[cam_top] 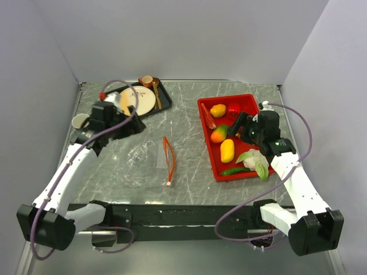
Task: Place the food in the zip-top bag and seal the zipper
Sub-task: Pick up the zipper food storage bag at the center of the board.
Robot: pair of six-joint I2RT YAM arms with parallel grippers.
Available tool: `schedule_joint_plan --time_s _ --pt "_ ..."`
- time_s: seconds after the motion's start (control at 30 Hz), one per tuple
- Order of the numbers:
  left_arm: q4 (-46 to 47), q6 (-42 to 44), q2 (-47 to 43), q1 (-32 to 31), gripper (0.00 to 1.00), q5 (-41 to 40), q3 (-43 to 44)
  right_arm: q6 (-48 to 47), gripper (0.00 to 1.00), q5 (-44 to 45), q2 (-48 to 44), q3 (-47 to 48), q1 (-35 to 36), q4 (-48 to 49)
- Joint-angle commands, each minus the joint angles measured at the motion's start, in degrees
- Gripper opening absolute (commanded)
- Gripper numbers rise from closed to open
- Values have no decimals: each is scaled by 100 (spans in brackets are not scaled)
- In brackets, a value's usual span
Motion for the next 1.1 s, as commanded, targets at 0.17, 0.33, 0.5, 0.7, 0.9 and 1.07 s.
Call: schedule_joint_plan --time_s 0.17,0.33,0.5,0.7,0.9,1.07 --pt "-343 -1300 571 -2383 93 -1836 166 -376 100 -652 349 314 -3 -279" --pt "-898 -1626 1583 -3061 85 -2478 537 -113 100 -880 287 103 5 38" --pt "-995 -1846 1978 -3105 74 -2857 537 90 100 -1425 287 15 49 214" --pt "-986 -1951 2445 -3122 58 -2980 616 -112 100 -1549 357 67 93 21" --pt "-810 -1942 2814 -3122 51 -2883 835 -130 100 -1645 402 15 93 29" --pt "-1082 -1951 2903 -3122 16 -3041 1134 -59 91 -2127 445 -82 181 283"
